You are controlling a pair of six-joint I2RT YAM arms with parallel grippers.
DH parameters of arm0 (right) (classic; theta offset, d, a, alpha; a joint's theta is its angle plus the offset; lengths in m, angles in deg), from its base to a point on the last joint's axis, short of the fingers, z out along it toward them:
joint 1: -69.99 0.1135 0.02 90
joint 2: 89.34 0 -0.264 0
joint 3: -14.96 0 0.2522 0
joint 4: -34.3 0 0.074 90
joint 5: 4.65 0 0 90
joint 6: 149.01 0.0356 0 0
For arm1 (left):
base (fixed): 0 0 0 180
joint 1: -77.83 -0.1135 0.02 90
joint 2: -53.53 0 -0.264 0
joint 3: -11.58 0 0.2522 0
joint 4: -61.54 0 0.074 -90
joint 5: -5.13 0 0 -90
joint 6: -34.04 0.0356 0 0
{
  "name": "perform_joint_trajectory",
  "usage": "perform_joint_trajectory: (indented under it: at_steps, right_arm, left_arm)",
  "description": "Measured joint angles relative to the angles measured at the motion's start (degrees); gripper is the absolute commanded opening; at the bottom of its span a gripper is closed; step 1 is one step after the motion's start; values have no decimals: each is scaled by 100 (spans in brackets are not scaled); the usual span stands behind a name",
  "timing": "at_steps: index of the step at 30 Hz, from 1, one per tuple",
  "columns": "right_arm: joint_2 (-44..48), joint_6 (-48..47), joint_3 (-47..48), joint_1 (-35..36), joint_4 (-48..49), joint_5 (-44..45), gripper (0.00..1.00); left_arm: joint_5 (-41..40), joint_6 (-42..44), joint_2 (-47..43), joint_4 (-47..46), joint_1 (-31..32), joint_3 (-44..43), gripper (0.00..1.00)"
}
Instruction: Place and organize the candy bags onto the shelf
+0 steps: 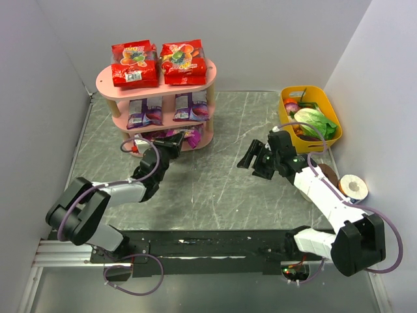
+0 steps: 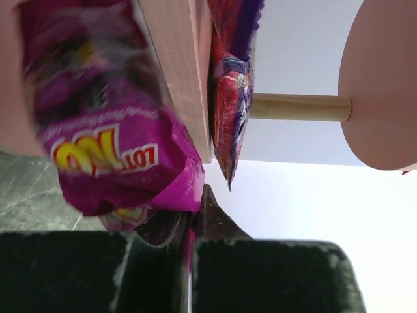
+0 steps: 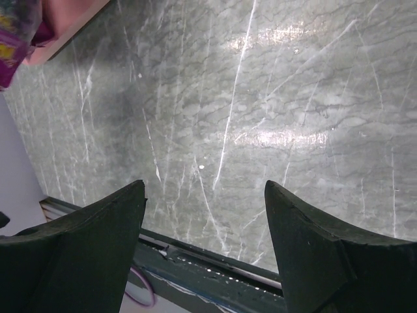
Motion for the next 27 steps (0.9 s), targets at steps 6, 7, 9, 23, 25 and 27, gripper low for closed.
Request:
perform_joint_trajectory:
  at_steps: [6, 7, 9, 23, 25, 27]
  right_arm:
    - [0, -24, -11, -48, -4, -35, 80]
    - [0, -28, -11, -50, -4, -37, 80]
    - [0, -46, -11, -52, -13, -42, 80]
    - [0, -111, -11, -63, -142, -52, 80]
    - [0, -111, -11, -68, -142, -55, 80]
    - [0, -111, -11, -85, -144, -55, 80]
  left_arm:
    - [-59, -11, 114, 74, 28, -26, 1]
    - [-68, -28, 201, 31, 35, -26, 1]
    - [-114, -125, 496, -138, 46, -22, 1]
    - [-745, -1049, 1403, 11, 203, -229, 1]
    - [-863, -1217, 1405, 409, 227, -433, 1]
    - [-968, -1412, 1410, 872, 249, -691, 1]
